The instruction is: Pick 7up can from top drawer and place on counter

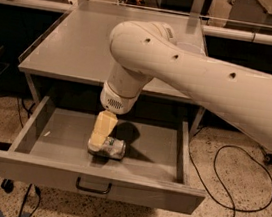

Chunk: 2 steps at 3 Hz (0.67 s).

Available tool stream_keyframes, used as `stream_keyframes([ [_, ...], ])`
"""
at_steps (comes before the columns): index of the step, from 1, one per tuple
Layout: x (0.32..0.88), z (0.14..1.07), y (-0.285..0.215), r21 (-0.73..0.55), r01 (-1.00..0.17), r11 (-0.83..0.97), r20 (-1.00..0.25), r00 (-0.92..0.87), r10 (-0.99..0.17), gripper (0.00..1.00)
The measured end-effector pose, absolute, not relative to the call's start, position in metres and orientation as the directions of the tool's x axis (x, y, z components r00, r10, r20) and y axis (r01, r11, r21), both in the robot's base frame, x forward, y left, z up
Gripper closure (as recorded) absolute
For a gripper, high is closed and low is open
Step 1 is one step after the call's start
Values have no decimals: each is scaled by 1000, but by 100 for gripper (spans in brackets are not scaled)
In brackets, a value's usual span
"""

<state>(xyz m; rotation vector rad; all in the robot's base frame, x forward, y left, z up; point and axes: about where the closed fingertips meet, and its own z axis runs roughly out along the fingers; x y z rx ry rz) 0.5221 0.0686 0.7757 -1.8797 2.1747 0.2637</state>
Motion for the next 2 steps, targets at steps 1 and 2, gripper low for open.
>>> stream_keyframes([
  [1,518,779,67,-39,-986,161,-321,-140,-937,0],
  [2,512,762,78,-53,-978,203,-344,-173,-923,0],
])
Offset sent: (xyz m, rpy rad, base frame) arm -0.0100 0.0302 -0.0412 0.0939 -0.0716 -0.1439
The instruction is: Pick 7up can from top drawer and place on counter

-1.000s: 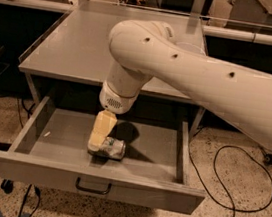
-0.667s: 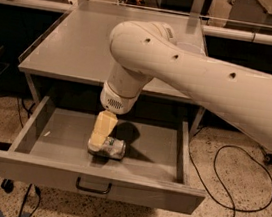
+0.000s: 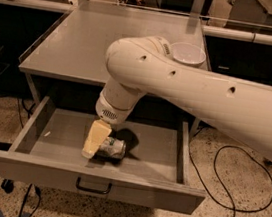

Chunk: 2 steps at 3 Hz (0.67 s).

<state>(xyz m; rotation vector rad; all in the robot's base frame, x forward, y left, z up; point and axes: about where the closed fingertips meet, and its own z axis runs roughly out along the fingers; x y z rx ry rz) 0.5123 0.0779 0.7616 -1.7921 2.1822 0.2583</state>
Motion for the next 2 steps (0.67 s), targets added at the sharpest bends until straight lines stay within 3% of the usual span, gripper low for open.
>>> stream_keyframes([
  [2,532,735,97,-114,-966,232,-346,-180,-921,0],
])
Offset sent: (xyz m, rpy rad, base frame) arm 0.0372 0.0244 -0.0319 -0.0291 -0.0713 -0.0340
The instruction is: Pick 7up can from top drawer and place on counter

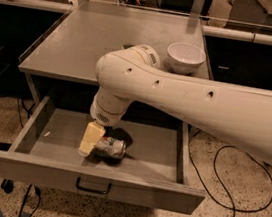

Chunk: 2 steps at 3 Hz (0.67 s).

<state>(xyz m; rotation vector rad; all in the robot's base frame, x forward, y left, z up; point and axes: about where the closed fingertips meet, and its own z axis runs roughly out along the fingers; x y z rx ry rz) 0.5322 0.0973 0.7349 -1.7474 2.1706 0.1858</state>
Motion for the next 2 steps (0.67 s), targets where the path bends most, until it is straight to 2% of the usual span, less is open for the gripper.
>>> stream_keyframes([
  [2,548,694,94,-92,-963,254,-356,-207,-911,0],
])
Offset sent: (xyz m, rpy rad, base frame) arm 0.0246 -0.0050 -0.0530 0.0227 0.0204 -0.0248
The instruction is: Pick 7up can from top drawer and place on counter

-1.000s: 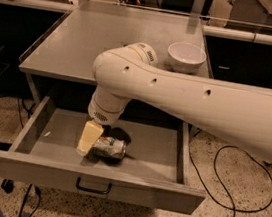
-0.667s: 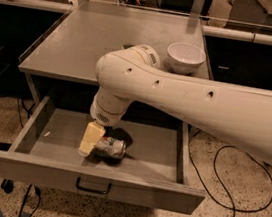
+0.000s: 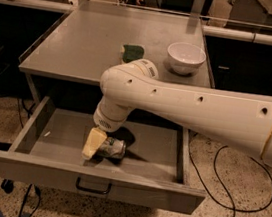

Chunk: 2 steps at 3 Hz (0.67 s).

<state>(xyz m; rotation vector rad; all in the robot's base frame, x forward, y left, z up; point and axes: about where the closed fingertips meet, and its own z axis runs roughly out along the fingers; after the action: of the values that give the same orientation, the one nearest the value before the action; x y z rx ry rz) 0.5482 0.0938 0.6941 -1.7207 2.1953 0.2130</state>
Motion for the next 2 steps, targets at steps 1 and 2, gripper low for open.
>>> stream_keyframes([
  [1,551,678,92,-72,-960,270,-358,-228,-905,0],
  [2,552,659,88,-40,-955,294,-358,-260,-897,0],
])
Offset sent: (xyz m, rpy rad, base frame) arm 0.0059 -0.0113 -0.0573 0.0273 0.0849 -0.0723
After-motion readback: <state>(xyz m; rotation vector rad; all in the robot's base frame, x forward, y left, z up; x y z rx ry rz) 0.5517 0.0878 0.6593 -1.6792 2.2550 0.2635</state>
